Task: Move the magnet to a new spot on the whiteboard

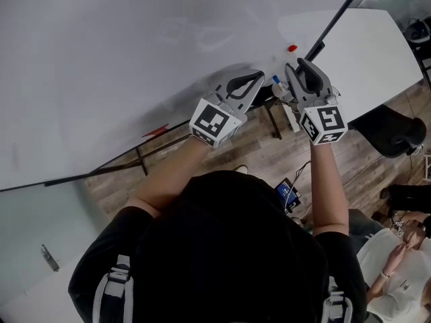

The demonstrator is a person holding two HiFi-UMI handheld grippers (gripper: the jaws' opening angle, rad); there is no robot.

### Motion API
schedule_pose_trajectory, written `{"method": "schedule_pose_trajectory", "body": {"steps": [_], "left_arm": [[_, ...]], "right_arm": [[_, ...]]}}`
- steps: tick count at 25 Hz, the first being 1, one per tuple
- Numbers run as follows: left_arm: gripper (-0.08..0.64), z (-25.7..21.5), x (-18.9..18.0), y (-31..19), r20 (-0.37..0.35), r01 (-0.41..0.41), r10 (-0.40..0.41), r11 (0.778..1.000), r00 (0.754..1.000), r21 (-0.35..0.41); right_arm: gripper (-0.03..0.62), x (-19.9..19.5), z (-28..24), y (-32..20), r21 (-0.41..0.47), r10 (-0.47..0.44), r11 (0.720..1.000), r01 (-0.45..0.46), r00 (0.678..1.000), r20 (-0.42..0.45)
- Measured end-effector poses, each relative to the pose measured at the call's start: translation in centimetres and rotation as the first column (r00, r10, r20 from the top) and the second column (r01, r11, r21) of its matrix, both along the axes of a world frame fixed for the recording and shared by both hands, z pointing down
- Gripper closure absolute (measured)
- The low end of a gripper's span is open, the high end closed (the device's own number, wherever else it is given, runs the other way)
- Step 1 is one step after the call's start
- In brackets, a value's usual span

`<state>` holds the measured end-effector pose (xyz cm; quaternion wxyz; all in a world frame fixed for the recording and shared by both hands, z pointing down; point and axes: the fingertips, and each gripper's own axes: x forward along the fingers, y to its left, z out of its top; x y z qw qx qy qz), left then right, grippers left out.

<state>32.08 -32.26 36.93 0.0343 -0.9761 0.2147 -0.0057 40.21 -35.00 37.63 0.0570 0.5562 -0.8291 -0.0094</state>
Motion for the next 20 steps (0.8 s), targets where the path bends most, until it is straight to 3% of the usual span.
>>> {"method": "schedule_pose_trajectory", "body": {"steps": [6, 13, 20], "left_arm": [[0.557, -3.5, -5.0, 3.0, -0.022, -0.012, 0.013, 1.0, 1.0, 0.025], [0.556, -6.6, -12.2, 5.8, -0.066, 0.036, -0.034, 0.999, 0.997, 0.025], [0.557, -7.5, -18.5, 8.3, -0.075, 0.099, -0.097, 0.995, 0.992, 0.027]], "right_arm": [[0.497, -6.0, -4.2, 4.2, 0.071, -0.082, 0.994, 0.081, 0.997, 0.011], [0.583, -13.1, -7.7, 8.3, 0.12, -0.17, 0.979, 0.163, 0.984, 0.052], [0.592, -19.2, -8.3, 11.2, 0.128, -0.24, 0.965, 0.229, 0.968, 0.077]]}}
